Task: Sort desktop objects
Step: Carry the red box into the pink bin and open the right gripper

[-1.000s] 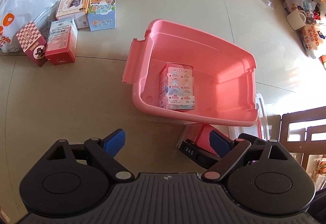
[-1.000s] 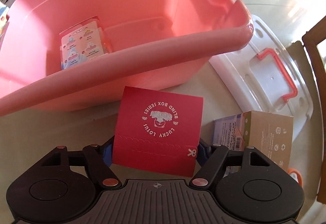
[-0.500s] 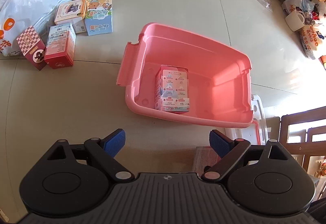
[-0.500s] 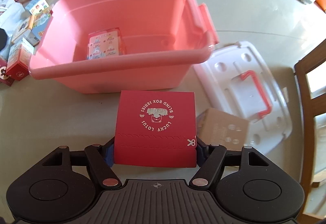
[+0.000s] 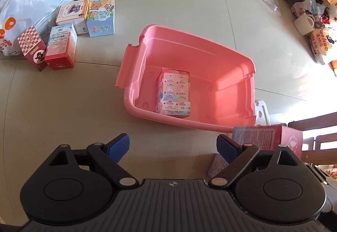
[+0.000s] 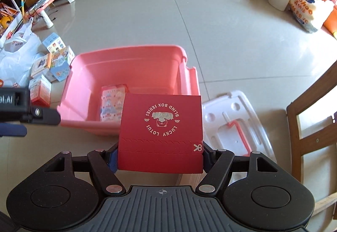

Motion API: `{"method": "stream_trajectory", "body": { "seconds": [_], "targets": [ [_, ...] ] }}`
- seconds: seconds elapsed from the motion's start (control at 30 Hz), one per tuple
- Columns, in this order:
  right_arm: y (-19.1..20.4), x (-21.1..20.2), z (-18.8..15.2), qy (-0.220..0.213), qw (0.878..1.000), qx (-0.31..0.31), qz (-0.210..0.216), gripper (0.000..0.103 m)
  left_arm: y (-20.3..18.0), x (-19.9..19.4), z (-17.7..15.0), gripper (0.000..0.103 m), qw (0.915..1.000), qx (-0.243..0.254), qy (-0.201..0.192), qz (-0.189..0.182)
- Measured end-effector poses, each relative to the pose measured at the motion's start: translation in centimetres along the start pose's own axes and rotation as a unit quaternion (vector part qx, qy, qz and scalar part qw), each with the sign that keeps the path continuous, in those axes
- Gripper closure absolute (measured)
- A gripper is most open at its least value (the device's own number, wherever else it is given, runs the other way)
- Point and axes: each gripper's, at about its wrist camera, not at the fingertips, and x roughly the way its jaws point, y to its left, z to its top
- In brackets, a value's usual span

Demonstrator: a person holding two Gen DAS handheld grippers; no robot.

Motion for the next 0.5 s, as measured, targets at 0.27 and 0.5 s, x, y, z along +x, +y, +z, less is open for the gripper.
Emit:
{"method": "stream_trajectory", "body": {
  "seconds": [0.27,0.5],
  "targets": [
    [1.2,0.4,5.5,-0.026,1.0,-0.004,0.009,0.036,0.3,0.5,0.5,0.01,0.9999,-0.015,0.006,0.004],
    [3.6,6.2,9.3,-0.005,0.999,-0.038,0.008,0.036,0.8,0.4,1.1,0.01,0.9984,-0.055,-0.002,0.011]
  ]
}}
